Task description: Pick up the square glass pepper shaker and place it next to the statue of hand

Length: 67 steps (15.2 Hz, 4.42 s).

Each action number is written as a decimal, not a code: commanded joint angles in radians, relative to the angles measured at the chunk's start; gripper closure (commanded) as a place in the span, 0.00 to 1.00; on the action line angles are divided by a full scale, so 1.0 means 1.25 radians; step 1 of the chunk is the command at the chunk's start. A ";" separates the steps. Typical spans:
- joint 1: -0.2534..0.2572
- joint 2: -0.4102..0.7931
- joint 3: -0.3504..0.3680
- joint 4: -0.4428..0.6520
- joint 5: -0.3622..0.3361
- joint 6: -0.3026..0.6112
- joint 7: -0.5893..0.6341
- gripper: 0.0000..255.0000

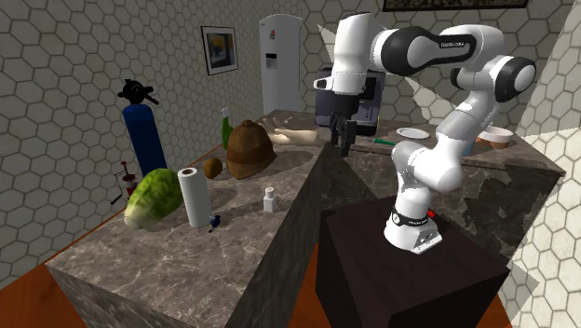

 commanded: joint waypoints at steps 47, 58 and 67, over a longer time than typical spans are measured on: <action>-0.097 0.677 -0.139 0.098 -0.034 0.601 -0.081 1.00; -0.095 0.638 -0.140 0.122 -0.043 0.538 -0.076 1.00; -0.094 0.591 -0.138 0.171 -0.053 0.443 -0.071 1.00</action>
